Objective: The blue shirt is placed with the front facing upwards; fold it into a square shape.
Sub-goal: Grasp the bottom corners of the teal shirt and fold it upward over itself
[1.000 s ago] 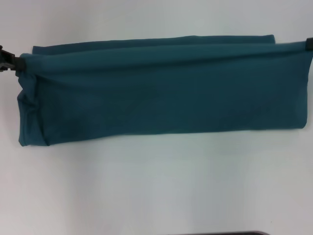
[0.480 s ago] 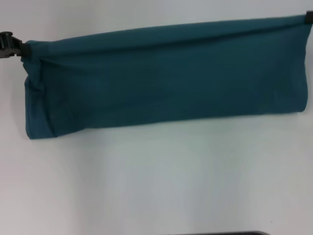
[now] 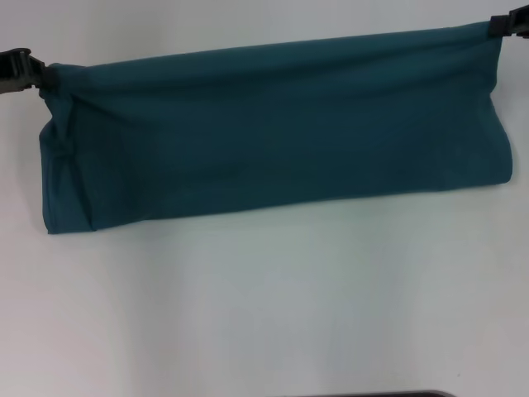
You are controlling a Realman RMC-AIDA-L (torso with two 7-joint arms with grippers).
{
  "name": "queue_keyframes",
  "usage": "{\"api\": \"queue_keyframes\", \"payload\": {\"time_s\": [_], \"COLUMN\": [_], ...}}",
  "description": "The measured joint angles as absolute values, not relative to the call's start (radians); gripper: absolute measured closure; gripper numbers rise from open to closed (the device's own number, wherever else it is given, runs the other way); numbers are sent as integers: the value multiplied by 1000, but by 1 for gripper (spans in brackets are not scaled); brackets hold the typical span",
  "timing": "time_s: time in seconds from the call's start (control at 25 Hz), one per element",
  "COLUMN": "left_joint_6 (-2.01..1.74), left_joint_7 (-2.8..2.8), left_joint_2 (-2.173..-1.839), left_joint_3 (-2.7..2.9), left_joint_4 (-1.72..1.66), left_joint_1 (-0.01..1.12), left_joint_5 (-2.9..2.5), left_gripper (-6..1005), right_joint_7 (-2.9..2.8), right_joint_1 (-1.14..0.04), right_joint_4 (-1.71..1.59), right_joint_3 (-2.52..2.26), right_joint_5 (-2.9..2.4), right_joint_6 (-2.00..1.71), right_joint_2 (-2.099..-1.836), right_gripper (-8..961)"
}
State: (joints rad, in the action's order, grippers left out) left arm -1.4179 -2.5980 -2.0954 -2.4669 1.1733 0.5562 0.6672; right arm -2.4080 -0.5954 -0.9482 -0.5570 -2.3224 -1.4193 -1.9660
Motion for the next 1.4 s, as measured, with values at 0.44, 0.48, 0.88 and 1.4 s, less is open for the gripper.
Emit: {"api": "queue_keyframes", "payload": {"time_s": [0.44,0.48,0.88,1.4], "left_joint_6": [-1345,-1341,-1313,-1296], "left_joint_7": [-2599,-2599,-2599,-2600], "left_joint_2": [-2094,-2094,-2098,-2089], "left_joint_3": [-2433,-2430,-2417,-2416], "left_joint_4": [1107,1102,1082,1047], "left_joint_1": [572,574,582,610], "left_joint_5": [667,667,667,667], "left_gripper": [972,972,973,972], "right_joint_7": [-2413,-2413,-2413,-2413], "right_joint_1": [-596,-596,-600,-609], "right_joint_4": [-917,-914,-911,-911], "right_joint_3": [-612,-617,-669,-698], "right_joint_5": [-2324,-2324,-2324,-2324], "right_joint_6": [-1345,-1337,-1269,-1192], "right_joint_2": [-1984,-1985,-2001,-2010], "right_gripper": [942,942,941,941]}}
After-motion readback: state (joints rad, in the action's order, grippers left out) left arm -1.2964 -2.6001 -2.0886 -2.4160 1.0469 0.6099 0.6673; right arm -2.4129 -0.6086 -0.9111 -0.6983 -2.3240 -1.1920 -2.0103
